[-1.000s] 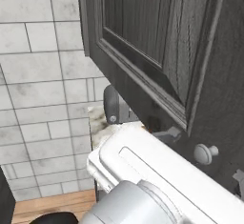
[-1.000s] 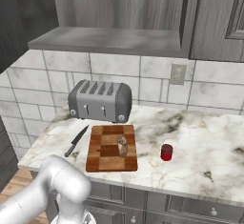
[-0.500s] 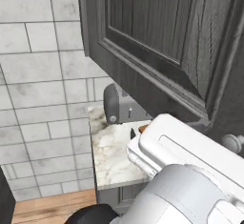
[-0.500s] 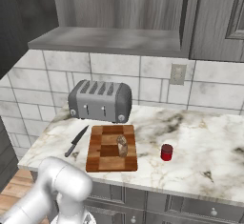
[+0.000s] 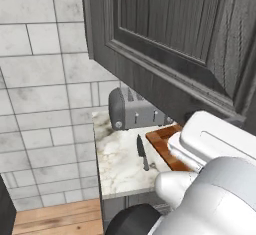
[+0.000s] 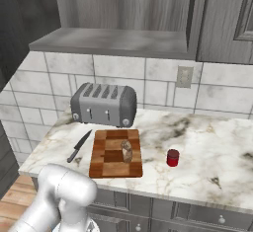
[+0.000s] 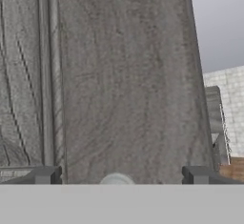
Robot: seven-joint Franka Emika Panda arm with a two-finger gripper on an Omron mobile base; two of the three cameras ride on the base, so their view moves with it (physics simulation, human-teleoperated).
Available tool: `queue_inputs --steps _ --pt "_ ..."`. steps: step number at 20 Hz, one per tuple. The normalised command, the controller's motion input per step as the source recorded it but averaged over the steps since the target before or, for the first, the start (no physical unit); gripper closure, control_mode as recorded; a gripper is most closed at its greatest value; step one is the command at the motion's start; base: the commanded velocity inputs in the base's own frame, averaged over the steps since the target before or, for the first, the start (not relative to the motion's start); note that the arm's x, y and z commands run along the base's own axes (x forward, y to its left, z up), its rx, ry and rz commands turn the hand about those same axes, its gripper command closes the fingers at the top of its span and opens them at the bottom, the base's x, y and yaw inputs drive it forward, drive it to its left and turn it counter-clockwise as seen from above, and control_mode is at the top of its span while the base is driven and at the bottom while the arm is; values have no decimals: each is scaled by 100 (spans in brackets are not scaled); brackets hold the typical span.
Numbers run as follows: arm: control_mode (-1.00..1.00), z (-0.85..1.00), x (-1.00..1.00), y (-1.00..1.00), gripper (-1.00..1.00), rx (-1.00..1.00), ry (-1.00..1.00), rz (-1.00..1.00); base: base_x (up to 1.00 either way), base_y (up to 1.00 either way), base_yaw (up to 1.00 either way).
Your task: Pick the bread, place it on the cutting board, pick the jam, place it on the counter, and close the cabinet.
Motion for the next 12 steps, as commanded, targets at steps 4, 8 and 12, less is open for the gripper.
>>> queue_inputs --steps 4,8,12 --pt "-100 0 12 -36 -100 0 0 3 0 0 0" --pt "-100 0 11 -34 -100 0 0 3 0 0 0" --pt "-100 -2 12 -32 -100 0 0 3 0 0 0"
